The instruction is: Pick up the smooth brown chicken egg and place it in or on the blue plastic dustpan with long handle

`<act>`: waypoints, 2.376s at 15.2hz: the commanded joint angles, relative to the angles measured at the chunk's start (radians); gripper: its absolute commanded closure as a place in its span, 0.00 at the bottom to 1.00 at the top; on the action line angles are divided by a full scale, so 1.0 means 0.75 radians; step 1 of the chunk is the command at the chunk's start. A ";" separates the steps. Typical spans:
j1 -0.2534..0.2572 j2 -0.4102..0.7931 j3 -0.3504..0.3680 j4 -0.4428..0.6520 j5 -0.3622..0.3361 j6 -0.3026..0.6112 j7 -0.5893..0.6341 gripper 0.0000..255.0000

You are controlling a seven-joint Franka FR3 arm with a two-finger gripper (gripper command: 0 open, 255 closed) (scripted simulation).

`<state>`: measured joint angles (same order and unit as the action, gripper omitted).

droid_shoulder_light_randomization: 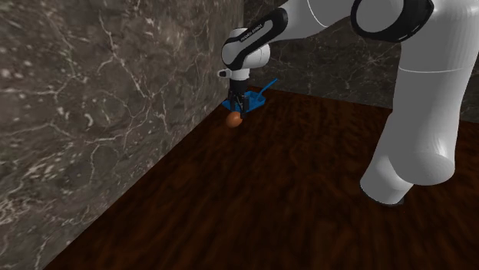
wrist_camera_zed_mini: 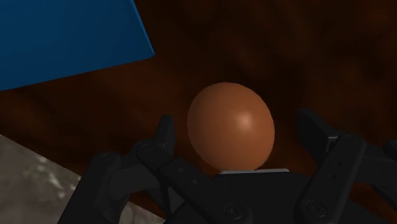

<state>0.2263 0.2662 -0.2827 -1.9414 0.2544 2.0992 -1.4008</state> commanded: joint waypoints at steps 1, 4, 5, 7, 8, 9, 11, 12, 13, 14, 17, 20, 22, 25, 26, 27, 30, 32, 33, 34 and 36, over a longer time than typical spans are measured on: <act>0.000 0.021 0.005 -0.013 0.011 0.033 -0.009 0.00; 0.001 0.033 0.008 -0.025 0.018 0.057 -0.014 0.00; 0.001 0.033 0.008 -0.025 0.018 0.057 -0.014 0.00; 0.001 0.033 0.008 -0.025 0.018 0.057 -0.014 0.00; 0.001 0.033 0.008 -0.025 0.018 0.057 -0.014 0.00; 0.001 0.033 0.008 -0.025 0.018 0.057 -0.014 0.00; 0.001 0.033 0.008 -0.025 0.018 0.057 -0.014 0.00; 0.001 0.033 0.008 -0.025 0.018 0.057 -0.014 1.00; 0.001 0.033 0.008 -0.025 0.018 0.057 -0.014 1.00; 0.001 0.033 0.008 -0.025 0.018 0.057 -0.013 1.00; 0.001 0.033 0.008 -0.025 0.018 0.057 -0.013 1.00; 0.001 0.034 0.008 -0.025 0.018 0.057 -0.013 1.00; 0.002 0.023 0.006 -0.020 0.013 0.042 -0.009 1.00; 0.004 -0.005 0.002 -0.001 -0.002 -0.002 0.006 1.00; 0.005 -0.014 0.000 0.006 -0.006 -0.017 0.010 1.00; 0.006 -0.022 -0.001 0.013 -0.011 -0.032 0.015 1.00; 0.007 -0.047 -0.005 0.036 -0.024 -0.077 0.028 1.00; 0.008 -0.062 -0.007 0.054 -0.032 -0.108 0.037 1.00; 0.009 -0.069 -0.007 0.063 -0.036 -0.124 0.041 1.00; 0.009 -0.076 -0.008 0.072 -0.039 -0.139 0.045 1.00; 0.010 -0.090 -0.010 0.091 -0.046 -0.171 0.053 1.00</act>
<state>0.2334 0.2035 -0.2896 -1.8813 0.2222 1.9839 -1.3641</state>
